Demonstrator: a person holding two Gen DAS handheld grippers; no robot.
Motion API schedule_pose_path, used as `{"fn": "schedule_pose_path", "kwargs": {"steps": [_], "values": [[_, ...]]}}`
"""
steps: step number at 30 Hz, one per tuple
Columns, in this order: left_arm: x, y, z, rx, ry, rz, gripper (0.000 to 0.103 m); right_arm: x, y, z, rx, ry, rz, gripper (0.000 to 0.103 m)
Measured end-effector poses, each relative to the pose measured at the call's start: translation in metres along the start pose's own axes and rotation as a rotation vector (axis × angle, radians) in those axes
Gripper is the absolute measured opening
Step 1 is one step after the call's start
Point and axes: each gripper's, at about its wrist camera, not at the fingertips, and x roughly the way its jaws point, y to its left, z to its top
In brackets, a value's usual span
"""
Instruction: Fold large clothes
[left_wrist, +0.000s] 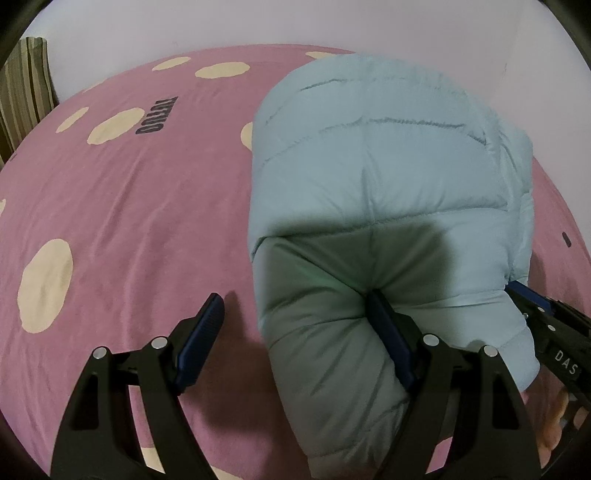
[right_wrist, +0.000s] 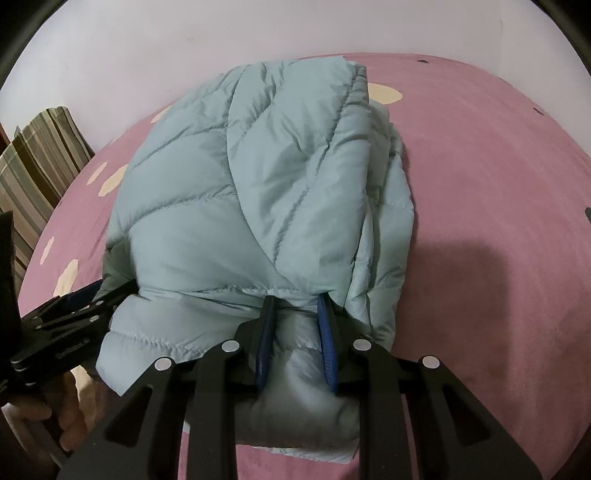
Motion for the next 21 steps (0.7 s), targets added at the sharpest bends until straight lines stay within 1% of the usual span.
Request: {"fn": "schedule_pose_path", "kwargs": {"steps": [16, 21], "values": [[-0.004, -0.003, 0.0, 0.007, -0.01, 0.016, 0.079, -0.008, -0.006, -0.004, 0.028, -0.022, 0.02, 0.023], [-0.016, 0.006, -0.001, -0.011, -0.026, -0.022, 0.079, -0.016, -0.006, -0.007, 0.032, -0.044, 0.034, 0.025]]}}
